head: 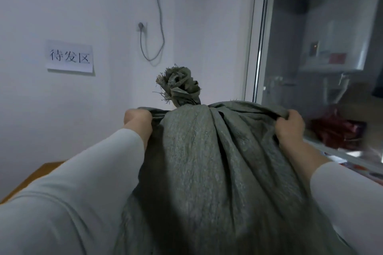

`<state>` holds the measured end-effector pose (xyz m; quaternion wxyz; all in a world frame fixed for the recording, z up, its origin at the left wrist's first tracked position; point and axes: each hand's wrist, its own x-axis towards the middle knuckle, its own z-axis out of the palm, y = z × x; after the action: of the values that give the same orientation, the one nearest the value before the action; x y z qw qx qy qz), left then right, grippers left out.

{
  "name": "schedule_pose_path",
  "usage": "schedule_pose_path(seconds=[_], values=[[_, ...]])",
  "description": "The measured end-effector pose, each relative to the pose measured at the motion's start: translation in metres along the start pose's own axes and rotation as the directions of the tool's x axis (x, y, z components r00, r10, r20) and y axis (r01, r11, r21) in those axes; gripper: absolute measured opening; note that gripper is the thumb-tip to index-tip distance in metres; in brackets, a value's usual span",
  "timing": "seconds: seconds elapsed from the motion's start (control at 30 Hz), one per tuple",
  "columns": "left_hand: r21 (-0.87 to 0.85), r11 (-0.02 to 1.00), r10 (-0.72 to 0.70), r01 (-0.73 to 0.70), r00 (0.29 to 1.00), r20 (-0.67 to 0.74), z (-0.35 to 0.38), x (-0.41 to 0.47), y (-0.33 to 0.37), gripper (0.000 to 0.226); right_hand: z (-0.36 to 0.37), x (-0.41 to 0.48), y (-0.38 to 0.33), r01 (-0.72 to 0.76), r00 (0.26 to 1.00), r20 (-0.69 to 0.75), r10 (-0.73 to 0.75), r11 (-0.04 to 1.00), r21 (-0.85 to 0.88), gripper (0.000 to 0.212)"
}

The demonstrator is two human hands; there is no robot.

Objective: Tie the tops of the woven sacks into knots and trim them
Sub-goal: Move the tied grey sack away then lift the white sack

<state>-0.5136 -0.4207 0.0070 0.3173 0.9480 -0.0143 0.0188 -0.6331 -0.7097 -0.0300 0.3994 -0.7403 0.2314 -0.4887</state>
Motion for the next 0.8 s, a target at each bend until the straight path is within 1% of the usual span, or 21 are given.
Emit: schedule_pose_path(seconds=[0.03, 0.07, 0.1, 0.13, 0.2, 0.23, 0.3, 0.33, 0.37, 0.4, 0.47, 0.5, 0.53, 0.57, 0.6, 0.63, 0.67, 0.7, 0.73, 0.77, 0.8], values=[[0.280, 0.947, 0.143, -0.156, 0.987, 0.066, 0.003, 0.008, -0.006, 0.082, 0.005, 0.008, -0.007, 0.010, 1.000, -0.015, -0.010, 1.000, 0.013, 0.030], [0.464, 0.886, 0.035, 0.001, 0.997, -0.069, 0.000, 0.006, -0.005, 0.051, 0.011, 0.016, -0.014, 0.023, 0.999, -0.029, -0.023, 1.000, 0.021, 0.030], [0.734, 0.679, 0.105, -0.002, 0.990, -0.094, -0.015, 0.011, 0.002, 0.045, 0.017, 0.025, -0.021, 0.040, 0.998, -0.044, -0.038, 0.999, 0.027, 0.030], [0.841, 0.541, 0.124, -0.001, 0.989, -0.078, -0.025, 0.019, 0.007, 0.046, 0.023, 0.034, -0.027, 0.059, 0.997, -0.061, -0.057, 0.998, 0.033, 0.029], [0.897, 0.442, 0.155, -0.028, 0.987, -0.045, -0.041, 0.042, 0.017, 0.046, 0.037, 0.051, -0.036, 0.082, 0.992, -0.097, -0.077, 0.996, 0.045, 0.029], [0.844, 0.537, 0.160, 0.007, 0.981, -0.109, -0.042, 0.053, 0.020, 0.046, 0.045, 0.059, -0.039, 0.088, 0.991, -0.108, -0.082, 0.995, 0.051, 0.029], [0.799, 0.600, 0.189, -0.025, 0.976, -0.111, -0.049, 0.077, 0.020, 0.044, 0.062, 0.073, -0.044, 0.099, 0.988, -0.124, -0.090, 0.992, 0.072, 0.029], [0.786, 0.615, 0.213, -0.066, 0.973, -0.085, -0.052, 0.092, 0.019, 0.044, 0.073, 0.079, -0.046, 0.102, 0.987, -0.131, -0.091, 0.991, 0.083, 0.027], [0.780, 0.625, 0.197, -0.045, 0.975, -0.102, -0.052, 0.108, 0.018, 0.043, 0.084, 0.086, -0.048, 0.104, 0.987, -0.135, -0.091, 0.990, 0.093, 0.026], [0.789, 0.614, 0.236, -0.030, 0.961, -0.147, -0.054, 0.121, 0.020, 0.042, 0.096, 0.093, -0.048, 0.105, 0.986, -0.138, -0.091, 0.989, 0.102, 0.026], [0.808, 0.588, 0.225, 0.029, 0.954, -0.198, -0.057, 0.140, 0.031, 0.040, 0.122, 0.110, -0.047, 0.097, 0.988, -0.130, -0.082, 0.989, 0.112, 0.025], [0.811, 0.583, 0.212, 0.037, 0.957, -0.196, -0.056, 0.157, 0.037, 0.038, 0.136, 0.121, -0.045, 0.095, 0.989, -0.122, -0.081, 0.989, 0.117, 0.025], [0.749, 0.658, 0.147, 0.085, 0.960, -0.238, -0.054, 0.162, 0.041, 0.035, 0.152, 0.133, -0.042, 0.094, 0.990, -0.113, -0.080, 0.988, 0.125, 0.025], [0.729, 0.670, 0.121, 0.139, 0.949, -0.292, -0.051, 0.174, 0.045, 0.032, 0.167, 0.145, -0.039, 0.091, 0.992, -0.102, -0.078, 0.986, 0.137, 0.024], [0.661, 0.740, 0.109, 0.124, 0.948, -0.300, -0.048, 0.192, 0.048, 0.038, 0.182, 0.157, -0.035, 0.094, 0.992, -0.095, -0.081, 0.985, 0.143, 0.024], [0.782, 0.623, 0.171, 0.026, 0.971, -0.168, -0.050, 0.213, 0.051, 0.058, 0.198, 0.168, -0.031, 0.103, 0.992, -0.091, -0.091, 0.985, 0.142, 0.023], [0.856, 0.516, 0.214, -0.035, 0.973, -0.089, -0.052, 0.225, 0.059, 0.068, 0.213, 0.179, -0.028, 0.117, 0.990, -0.093, -0.105, 0.984, 0.137, 0.023], [0.930, 0.367, 0.201, -0.001, 0.976, -0.078, -0.051, 0.237, 0.061, 0.056, 0.228, 0.190, -0.026, 0.130, 0.988, -0.096, -0.118, 0.983, 0.131, 0.023], [0.845, 0.529, 0.129, 0.078, 0.977, -0.171, -0.046, 0.247, 0.057, 0.040, 0.242, 0.200, -0.024, 0.141, 0.987, -0.093, -0.129, 0.982, 0.126, 0.023], [0.821, 0.538, 0.084, 0.192, 0.957, -0.279, -0.046, 0.260, 0.059, 0.027, 0.257, 0.208, -0.023, 0.150, 0.987, -0.083, -0.140, 0.980, 0.128, 0.022], [0.824, 0.542, 0.124, 0.164, 0.955, -0.271, -0.045, 0.271, 0.059, 0.018, 0.272, 0.218, -0.021, 0.164, 0.985, -0.072, -0.155, 0.977, 0.139, 0.022]])
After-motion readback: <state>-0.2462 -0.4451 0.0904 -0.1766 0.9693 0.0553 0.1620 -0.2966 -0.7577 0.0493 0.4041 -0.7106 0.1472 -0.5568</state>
